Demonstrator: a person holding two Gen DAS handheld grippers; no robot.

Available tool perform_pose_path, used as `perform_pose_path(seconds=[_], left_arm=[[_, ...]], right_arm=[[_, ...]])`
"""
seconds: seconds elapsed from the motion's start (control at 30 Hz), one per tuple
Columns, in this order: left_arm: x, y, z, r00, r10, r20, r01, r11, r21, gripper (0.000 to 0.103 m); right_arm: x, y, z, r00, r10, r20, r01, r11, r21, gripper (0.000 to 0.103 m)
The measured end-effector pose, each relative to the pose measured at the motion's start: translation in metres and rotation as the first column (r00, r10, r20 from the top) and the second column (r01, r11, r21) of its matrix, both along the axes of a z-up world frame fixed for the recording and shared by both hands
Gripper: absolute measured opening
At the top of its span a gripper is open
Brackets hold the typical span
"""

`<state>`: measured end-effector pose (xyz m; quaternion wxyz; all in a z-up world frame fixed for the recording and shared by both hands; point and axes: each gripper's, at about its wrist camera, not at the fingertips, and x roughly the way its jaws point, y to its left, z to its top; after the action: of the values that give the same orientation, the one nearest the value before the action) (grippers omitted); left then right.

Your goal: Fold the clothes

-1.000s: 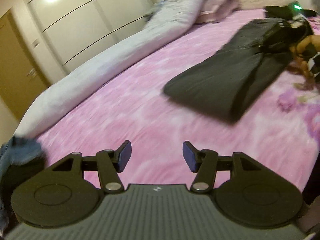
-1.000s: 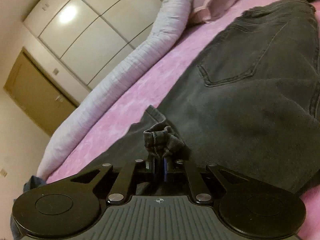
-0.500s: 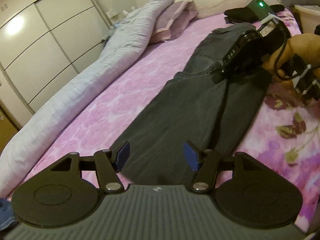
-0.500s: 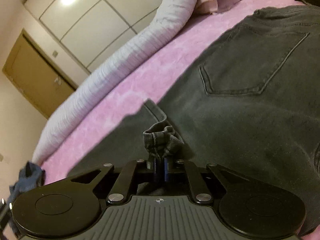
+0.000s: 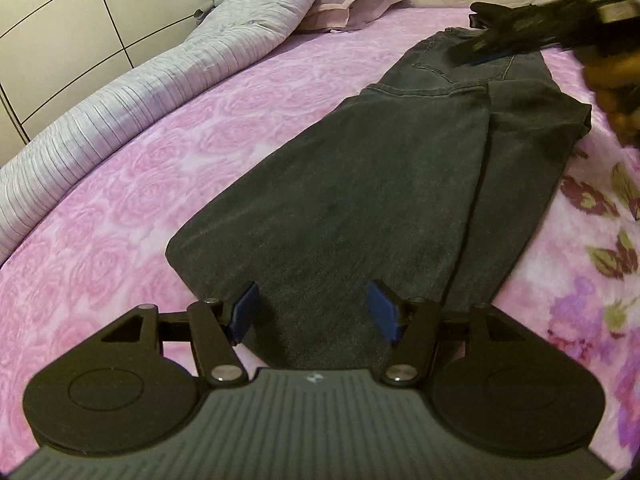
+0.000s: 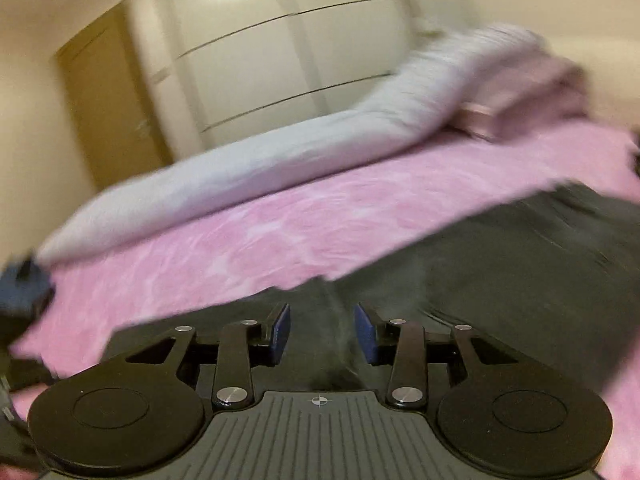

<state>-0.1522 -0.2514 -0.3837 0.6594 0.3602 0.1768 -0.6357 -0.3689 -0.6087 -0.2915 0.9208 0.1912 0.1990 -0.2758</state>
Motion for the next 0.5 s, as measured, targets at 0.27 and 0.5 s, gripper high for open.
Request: perform_pose_path(seconds=[0.27, 0.5], left_arm=[[0.015, -0.034, 0.037, 0.995, -0.042, -0.094, 0.035, 0.996, -0.077, 0.056], [0.047, -0.113, -0.003, 0.980, -0.003, -0.201, 0.013, 0.999, 0.049, 0.050]], right_arm=[[0.021, 0.003, -0.005, 0.996, 0.048, -0.080, -0.052, 0.997, -0.053, 0.040], [0.046, -0.007, -0.021, 0.971, 0.165, -0.172, -0.172, 0.985, -0.025, 0.040]])
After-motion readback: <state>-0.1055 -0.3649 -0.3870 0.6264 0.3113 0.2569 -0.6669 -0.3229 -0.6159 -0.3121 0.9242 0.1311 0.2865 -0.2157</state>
